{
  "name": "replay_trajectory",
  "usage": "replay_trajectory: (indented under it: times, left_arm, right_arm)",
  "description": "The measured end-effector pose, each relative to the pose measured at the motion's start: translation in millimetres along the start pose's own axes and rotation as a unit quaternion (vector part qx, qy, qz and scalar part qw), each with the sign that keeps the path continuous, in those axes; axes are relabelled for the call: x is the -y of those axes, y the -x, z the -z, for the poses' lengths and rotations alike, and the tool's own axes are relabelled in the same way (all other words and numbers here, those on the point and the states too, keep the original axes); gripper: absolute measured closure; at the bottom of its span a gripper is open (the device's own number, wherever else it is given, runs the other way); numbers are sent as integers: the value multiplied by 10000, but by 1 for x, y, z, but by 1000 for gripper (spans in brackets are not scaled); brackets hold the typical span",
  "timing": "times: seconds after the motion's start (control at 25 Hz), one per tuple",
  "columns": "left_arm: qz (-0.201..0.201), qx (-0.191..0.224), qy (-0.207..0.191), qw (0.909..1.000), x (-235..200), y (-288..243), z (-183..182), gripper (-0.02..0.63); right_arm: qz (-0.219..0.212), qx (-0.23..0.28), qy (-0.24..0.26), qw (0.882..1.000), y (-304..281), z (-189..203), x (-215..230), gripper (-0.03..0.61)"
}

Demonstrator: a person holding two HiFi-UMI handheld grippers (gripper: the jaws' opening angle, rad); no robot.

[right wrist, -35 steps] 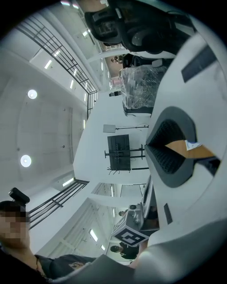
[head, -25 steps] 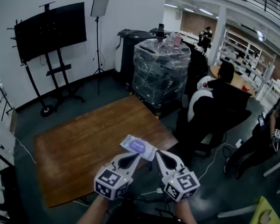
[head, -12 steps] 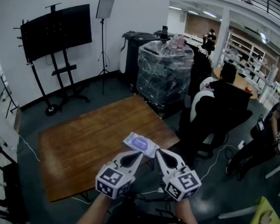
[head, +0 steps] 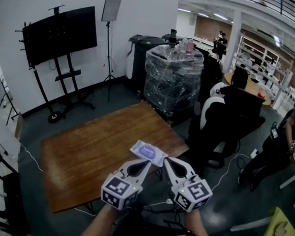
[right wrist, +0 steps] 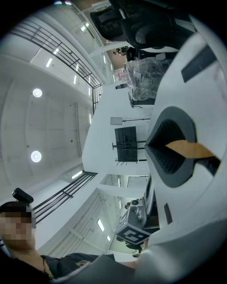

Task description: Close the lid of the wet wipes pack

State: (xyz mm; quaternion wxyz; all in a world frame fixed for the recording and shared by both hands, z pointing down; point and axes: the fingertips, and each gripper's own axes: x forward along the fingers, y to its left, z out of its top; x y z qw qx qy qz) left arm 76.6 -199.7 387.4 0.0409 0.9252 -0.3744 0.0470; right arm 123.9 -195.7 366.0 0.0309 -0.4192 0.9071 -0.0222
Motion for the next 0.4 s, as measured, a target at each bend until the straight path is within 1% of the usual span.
replay_trajectory:
  times: [0.4]
  left_arm:
    - [10,-7,17,10000,3,8,0,620]
  right_arm:
    - [48,-45,7,10000,5,-2,-6,569]
